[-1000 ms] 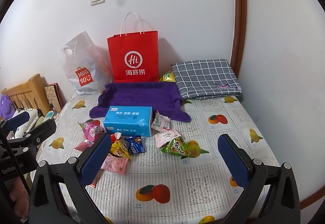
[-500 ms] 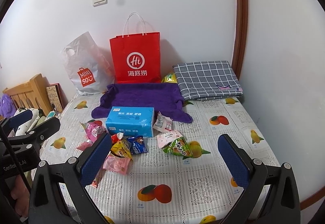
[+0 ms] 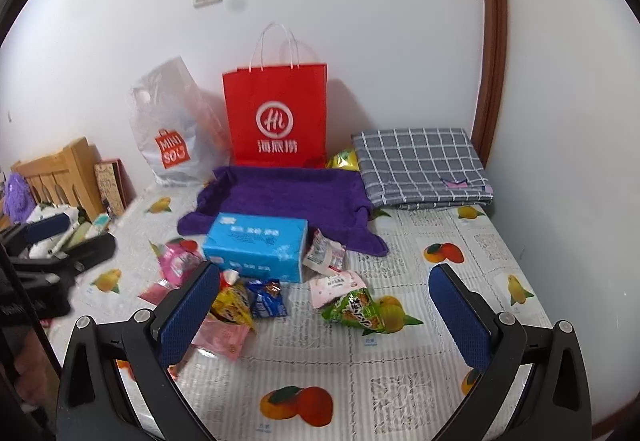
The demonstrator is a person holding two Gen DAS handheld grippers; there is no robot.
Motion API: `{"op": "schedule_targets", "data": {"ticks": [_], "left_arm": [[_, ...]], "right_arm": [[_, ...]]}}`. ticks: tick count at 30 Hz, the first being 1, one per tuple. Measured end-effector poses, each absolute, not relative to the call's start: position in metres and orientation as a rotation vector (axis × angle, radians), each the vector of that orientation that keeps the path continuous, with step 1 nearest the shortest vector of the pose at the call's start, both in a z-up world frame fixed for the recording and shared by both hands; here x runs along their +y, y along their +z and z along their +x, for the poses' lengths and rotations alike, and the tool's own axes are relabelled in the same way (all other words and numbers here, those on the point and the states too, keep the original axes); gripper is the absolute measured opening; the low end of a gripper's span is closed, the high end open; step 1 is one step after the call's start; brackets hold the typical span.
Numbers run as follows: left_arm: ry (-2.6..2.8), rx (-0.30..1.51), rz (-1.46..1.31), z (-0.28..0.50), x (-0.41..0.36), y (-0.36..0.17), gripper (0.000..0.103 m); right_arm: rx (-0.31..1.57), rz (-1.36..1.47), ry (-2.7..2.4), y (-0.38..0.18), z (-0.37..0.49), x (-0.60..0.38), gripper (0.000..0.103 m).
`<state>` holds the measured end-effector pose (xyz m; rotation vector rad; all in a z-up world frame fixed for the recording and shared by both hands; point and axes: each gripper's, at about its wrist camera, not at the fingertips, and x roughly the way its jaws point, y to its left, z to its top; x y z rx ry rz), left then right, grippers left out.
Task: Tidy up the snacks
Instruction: 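Grasp the green snack packet with the right gripper while the left grasps the pink lollipop stick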
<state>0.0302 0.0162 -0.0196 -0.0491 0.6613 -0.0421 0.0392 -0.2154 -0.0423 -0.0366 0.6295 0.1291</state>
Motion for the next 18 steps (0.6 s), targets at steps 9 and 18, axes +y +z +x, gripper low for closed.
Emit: {"op": "schedule_targets", "data": {"ticks": [9, 18], "left_arm": [[-0.030, 0.752, -0.084, 0.064, 0.038, -0.068, 0.102], [-0.028, 0.805, -0.090, 0.089, 0.048, -0.096, 0.102]], "right_arm": [[0.762, 0.001, 0.114, -0.116, 0.088, -0.243, 0.099], [0.861, 0.042, 0.110, -0.176, 0.124, -0.257, 0.090]]}}
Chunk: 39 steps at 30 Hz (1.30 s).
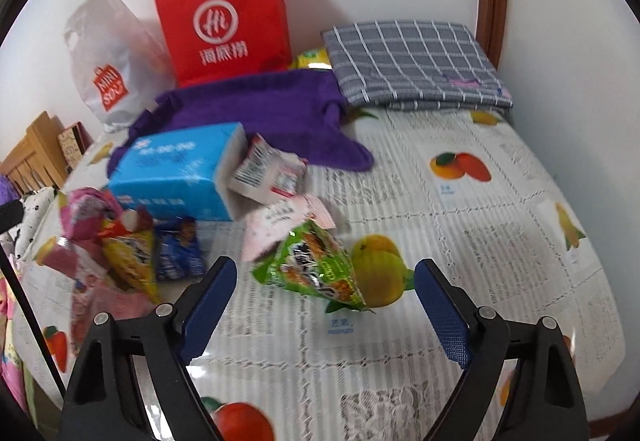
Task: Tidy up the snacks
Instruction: 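Grasp the green snack packet with the right gripper while the left grasps the pink lollipop stick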
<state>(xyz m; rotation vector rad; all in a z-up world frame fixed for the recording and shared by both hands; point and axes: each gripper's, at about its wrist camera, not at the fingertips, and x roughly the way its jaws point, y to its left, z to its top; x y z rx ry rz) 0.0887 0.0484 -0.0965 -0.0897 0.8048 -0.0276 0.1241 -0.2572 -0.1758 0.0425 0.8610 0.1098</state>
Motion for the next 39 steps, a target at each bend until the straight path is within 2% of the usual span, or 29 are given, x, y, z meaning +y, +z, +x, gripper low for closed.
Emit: {"op": "schedule_targets", "data": {"ticks": [7, 12, 14, 26, 32, 34, 38, 39], "left_arm": [[-0.023, 0.826, -0.109, 0.098, 0.054, -0.107, 0.102], [-0.011, 0.839, -0.097, 0.100, 0.057, -0.111, 0.102], [-0.010, 0.841, -0.100, 0.100, 0.060, -0.113, 0.102], [-0.032, 0.881, -0.135, 0.082, 0.073, -0.133, 0.099], [-0.067, 0.908, -0.109, 0.067, 0.065, -0.146, 0.091], [-0.081, 0.923, -0.115, 0.063, 0.061, -0.151, 0.082], [-0.126, 0.938, -0.099, 0.058, 0.048, -0.161, 0.079], [-0.138, 0.945, -0.093, 0.057, 0.044, -0.165, 0.076]], "right_arm": [[0.884, 0.066, 0.182, -0.199, 0.149, -0.259, 0.089], [0.949, 0.087, 0.229, -0.218, 0.163, -0.259, 0.057], [0.945, 0.105, 0.249, -0.217, 0.163, -0.259, 0.049], [0.898, 0.136, 0.212, -0.199, 0.136, -0.263, 0.046], [0.893, 0.143, 0.201, -0.196, 0.127, -0.259, 0.046], [0.891, 0.150, 0.200, -0.194, 0.123, -0.259, 0.046], [0.874, 0.151, 0.194, -0.188, 0.111, -0.259, 0.046], [0.874, 0.147, 0.190, -0.187, 0.109, -0.259, 0.046]]}}
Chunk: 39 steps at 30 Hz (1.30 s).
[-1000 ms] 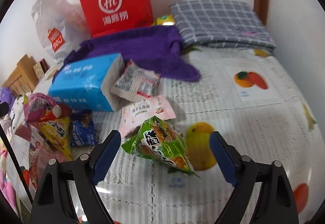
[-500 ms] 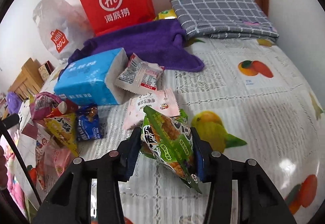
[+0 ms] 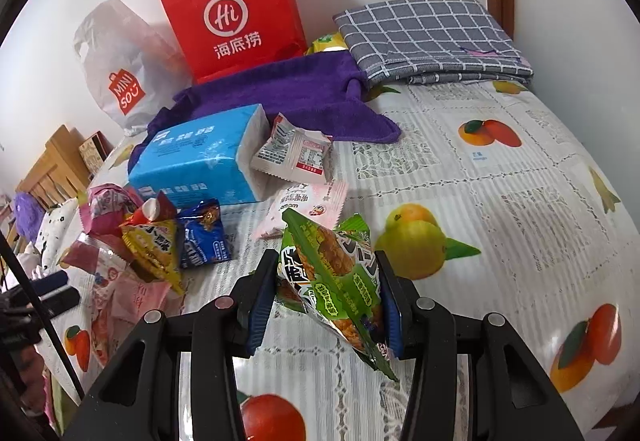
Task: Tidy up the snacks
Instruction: 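Grasp the green snack packet with the right gripper while the left grasps the pink lollipop stick, then carry both held snacks over the purple towel with both grippers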
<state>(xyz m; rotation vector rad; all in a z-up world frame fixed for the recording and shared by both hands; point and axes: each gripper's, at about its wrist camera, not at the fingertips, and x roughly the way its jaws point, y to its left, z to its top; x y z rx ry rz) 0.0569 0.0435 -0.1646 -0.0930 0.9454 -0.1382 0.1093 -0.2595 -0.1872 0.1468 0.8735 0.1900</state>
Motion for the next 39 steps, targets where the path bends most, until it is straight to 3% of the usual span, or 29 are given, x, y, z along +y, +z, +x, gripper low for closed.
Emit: {"op": "schedule_targets", "data": {"ticks": [7, 12, 26, 39], "left_arm": [[-0.167, 0.999, -0.076, 0.063, 0.025, -0.184, 0.057], [-0.186, 1.018, -0.073, 0.064, 0.020, -0.189, 0.022], [-0.228, 0.941, -0.084, 0.054, 0.018, -0.134, 0.018], [-0.253, 0.864, -0.065, 0.093, 0.007, -0.079, 0.018]], "right_arm": [[0.876, 0.152, 0.176, -0.187, 0.097, -0.266, 0.046], [0.884, 0.156, 0.180, -0.188, 0.092, -0.267, 0.046], [0.835, 0.148, 0.222, -0.146, 0.094, -0.251, 0.046], [0.808, 0.090, 0.285, -0.103, 0.128, -0.213, 0.046]]}}
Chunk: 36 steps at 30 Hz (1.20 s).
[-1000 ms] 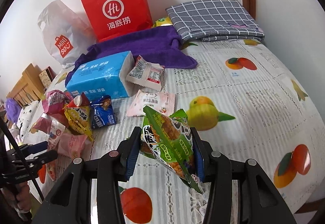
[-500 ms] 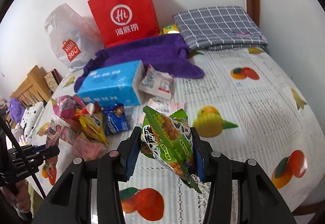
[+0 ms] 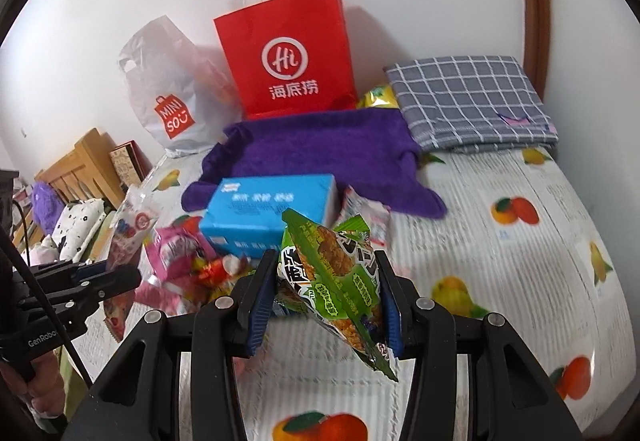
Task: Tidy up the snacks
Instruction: 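Carry both held snacks over the purple towel with both grippers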
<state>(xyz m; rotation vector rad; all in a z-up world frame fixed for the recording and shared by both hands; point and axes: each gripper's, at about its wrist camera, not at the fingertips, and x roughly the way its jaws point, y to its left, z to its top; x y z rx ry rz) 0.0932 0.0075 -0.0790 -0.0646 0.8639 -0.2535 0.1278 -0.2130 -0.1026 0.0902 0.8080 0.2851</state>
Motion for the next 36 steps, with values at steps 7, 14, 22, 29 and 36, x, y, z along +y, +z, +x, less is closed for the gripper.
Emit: {"op": "schedule_targets", "data": {"ticks": [7, 14, 22, 29, 36], "left_arm": [[-0.242, 0.856, -0.073, 0.130, 0.009, -0.064, 0.018], [-0.229, 0.856, -0.071, 0.167, 0.018, -0.058, 0.018], [-0.212, 0.875, -0.072, 0.214, 0.031, -0.057, 0.018], [-0.205, 0.882, -0.058, 0.248, 0.037, -0.059, 0.018], [-0.204, 0.910, -0.071, 0.283, 0.045, -0.068, 0.018]], "right_arm": [[0.811, 0.074, 0.293, -0.093, 0.163, -0.199, 0.046], [0.816, 0.081, 0.295, -0.089, 0.206, -0.189, 0.046], [0.802, 0.068, 0.288, -0.088, 0.252, -0.179, 0.046], [0.796, 0.033, 0.294, -0.090, 0.289, -0.172, 0.046], [0.796, 0.039, 0.279, -0.092, 0.328, -0.171, 0.046]]}}
